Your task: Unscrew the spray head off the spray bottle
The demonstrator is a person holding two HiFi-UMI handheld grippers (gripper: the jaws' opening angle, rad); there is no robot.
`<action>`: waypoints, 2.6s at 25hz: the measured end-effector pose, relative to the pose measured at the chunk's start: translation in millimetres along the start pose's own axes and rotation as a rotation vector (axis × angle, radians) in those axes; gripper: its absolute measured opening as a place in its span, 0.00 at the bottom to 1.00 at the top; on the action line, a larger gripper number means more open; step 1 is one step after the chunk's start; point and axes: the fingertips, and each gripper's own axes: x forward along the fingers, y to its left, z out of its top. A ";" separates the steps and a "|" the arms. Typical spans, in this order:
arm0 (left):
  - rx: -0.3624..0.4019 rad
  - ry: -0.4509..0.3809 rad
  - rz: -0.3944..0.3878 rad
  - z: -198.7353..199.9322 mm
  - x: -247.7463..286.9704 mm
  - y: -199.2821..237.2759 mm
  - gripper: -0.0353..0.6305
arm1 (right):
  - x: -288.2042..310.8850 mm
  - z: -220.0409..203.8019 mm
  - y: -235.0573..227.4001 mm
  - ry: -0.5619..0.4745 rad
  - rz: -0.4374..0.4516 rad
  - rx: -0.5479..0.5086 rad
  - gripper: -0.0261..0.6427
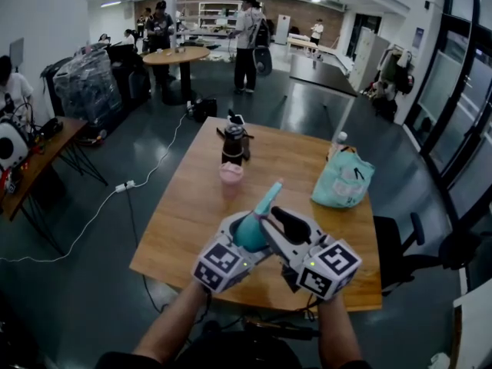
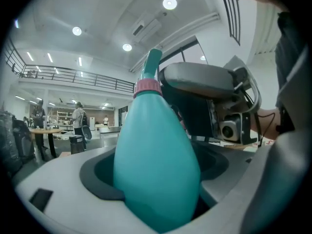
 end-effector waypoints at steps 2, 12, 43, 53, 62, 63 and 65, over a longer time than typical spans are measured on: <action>0.003 0.006 0.018 -2.0 0.6 1.8 0.69 | 3.1 -5.6 -3.3 0.022 -0.036 0.003 0.25; 0.026 0.032 0.008 -5.8 3.3 -3.6 0.69 | 9.9 -8.7 -1.2 0.047 -0.026 -0.022 0.25; -0.020 -0.060 -0.281 14.2 -13.6 -41.6 0.69 | -19.1 1.3 18.4 -0.053 0.387 0.016 0.27; -0.004 -0.024 -0.017 4.0 -0.9 -1.4 0.69 | -2.2 -2.8 3.4 -0.010 0.069 -0.004 0.27; -0.006 0.008 0.022 -4.9 0.3 5.3 0.69 | 10.6 -9.9 2.7 0.031 -0.032 -0.005 0.27; -0.007 0.009 0.023 -5.0 0.2 5.1 0.69 | 11.0 -10.1 2.2 0.031 -0.037 -0.003 0.27; -0.008 0.010 0.025 -5.3 0.0 5.5 0.69 | 12.0 -10.3 1.7 0.036 -0.043 -0.008 0.27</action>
